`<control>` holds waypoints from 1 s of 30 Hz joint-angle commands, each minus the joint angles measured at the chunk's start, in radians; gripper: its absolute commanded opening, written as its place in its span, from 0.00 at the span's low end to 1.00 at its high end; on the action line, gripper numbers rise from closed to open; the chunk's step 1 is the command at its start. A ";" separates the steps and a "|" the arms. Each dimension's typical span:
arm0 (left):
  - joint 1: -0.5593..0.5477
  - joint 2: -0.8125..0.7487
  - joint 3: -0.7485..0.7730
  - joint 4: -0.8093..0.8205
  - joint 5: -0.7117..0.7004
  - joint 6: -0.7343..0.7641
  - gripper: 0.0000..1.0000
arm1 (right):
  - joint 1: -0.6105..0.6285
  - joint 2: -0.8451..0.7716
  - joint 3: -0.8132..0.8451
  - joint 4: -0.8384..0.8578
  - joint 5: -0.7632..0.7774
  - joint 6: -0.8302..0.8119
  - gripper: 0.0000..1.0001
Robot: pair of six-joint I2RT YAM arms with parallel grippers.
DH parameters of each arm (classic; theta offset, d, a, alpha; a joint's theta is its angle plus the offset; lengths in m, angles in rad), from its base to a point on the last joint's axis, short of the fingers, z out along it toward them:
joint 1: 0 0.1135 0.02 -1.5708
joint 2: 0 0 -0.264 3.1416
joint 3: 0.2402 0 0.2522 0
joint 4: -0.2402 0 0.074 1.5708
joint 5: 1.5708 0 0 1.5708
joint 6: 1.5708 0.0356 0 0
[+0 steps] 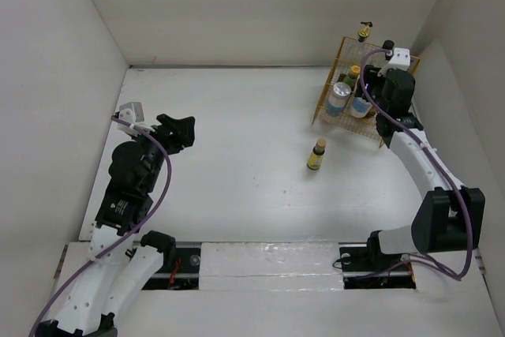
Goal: Organize the condiment bottles
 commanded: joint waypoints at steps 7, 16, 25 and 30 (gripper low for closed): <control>0.005 0.001 0.008 0.040 0.002 0.001 0.70 | -0.008 0.074 -0.019 0.155 -0.008 0.041 0.43; 0.005 0.001 0.008 0.040 0.011 0.001 0.70 | 0.010 0.104 -0.030 0.146 0.020 0.070 0.69; 0.005 0.001 0.008 0.040 0.002 0.001 0.70 | 0.010 0.030 -0.040 0.126 0.044 0.079 0.86; 0.005 0.001 0.008 0.040 0.002 0.001 0.70 | 0.056 -0.138 -0.108 0.126 0.053 0.114 0.79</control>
